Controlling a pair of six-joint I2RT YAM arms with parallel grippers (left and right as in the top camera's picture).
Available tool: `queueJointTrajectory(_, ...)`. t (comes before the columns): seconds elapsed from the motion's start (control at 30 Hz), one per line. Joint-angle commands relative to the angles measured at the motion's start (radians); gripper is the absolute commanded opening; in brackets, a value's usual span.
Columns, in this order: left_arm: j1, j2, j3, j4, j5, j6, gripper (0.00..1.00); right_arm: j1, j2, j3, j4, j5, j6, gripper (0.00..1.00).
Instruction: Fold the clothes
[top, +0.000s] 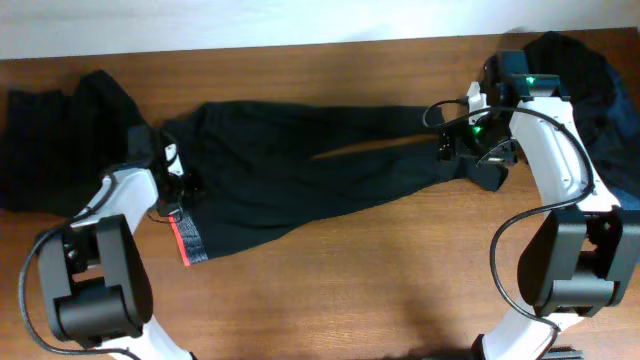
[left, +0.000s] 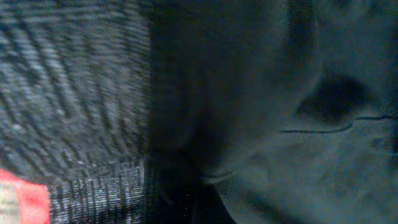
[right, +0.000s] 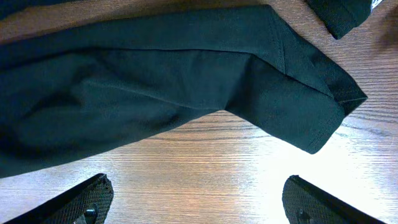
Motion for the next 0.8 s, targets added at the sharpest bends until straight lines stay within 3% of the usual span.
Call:
queueJointTrajectory(0.0, 0.103, 0.183, -0.039, -0.041, -0.126, 0.04, 0.01, 0.003, 0.013, -0.009, 0.0, -0.013, -0.007, 0.93)
queueJointTrajectory(0.27, 0.204, 0.183, 0.053, -0.223, -0.126, 0.12, 0.01, 0.003, 0.013, -0.009, 0.019, -0.013, -0.008, 0.93)
queueJointTrajectory(0.77, 0.2, 0.183, 0.119, -0.353, -0.025, 0.181, 0.01, 0.003, 0.013, -0.009, 0.048, -0.021, -0.045, 0.93)
